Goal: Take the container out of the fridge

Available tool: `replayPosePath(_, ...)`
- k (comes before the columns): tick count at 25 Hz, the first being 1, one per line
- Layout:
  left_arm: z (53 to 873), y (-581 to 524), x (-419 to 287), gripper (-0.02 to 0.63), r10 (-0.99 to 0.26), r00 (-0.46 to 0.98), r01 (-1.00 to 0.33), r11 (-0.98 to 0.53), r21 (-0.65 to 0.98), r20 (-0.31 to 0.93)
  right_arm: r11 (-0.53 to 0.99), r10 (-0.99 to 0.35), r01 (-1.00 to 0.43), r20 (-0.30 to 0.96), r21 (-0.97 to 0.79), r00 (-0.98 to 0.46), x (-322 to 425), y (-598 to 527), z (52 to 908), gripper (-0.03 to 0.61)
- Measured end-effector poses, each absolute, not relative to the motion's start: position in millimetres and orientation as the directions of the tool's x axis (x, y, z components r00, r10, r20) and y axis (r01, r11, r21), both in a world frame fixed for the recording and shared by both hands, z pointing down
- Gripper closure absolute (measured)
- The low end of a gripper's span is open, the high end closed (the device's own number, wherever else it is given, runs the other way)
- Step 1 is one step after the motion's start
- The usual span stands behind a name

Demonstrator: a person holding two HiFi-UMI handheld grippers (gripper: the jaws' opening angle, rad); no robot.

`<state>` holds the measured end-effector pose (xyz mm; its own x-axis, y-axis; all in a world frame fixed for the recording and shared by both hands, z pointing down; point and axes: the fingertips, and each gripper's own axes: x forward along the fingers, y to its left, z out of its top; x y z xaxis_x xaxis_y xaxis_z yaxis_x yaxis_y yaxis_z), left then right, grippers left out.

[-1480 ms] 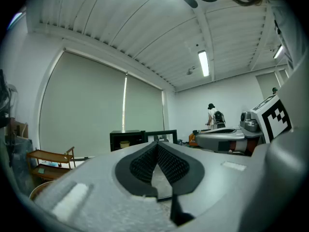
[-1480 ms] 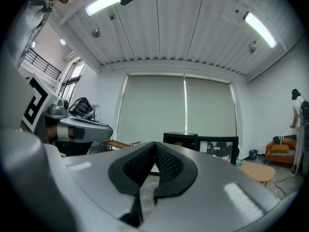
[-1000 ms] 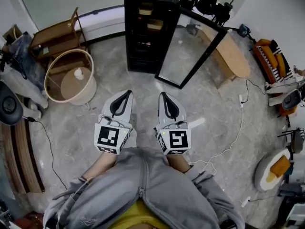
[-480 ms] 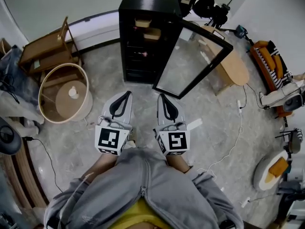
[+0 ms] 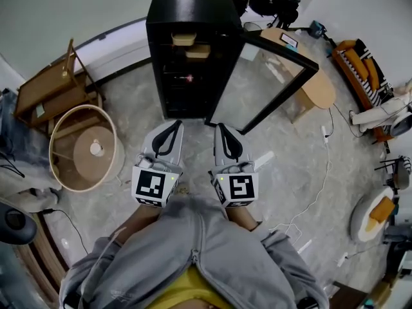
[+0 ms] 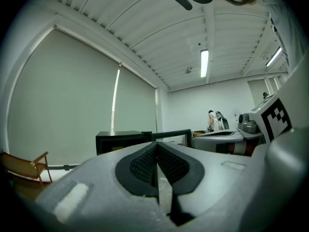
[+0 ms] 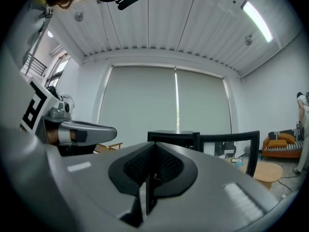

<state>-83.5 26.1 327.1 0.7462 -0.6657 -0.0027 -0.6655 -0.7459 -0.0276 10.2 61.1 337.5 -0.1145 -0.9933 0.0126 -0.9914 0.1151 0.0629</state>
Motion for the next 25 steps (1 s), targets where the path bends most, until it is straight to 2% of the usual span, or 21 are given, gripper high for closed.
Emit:
replayPosePath(13, 353, -19, -76, 0.611, -0.662, 0.749, -0.663, -0.748, 0.041, 0.026, 0.141, -0.989, -0.988, 0.043, 0.056, -0.139, 11, 10, 356, 0.578)
replayPosePath(25, 363, -125, -33, 0.611, -0.713, 0.700, -0.714, -0.699, 0.040, 0.036, 0.191, -0.982, -0.974, 0.031, 0.126, -0.188, 57, -109, 361, 0.578)
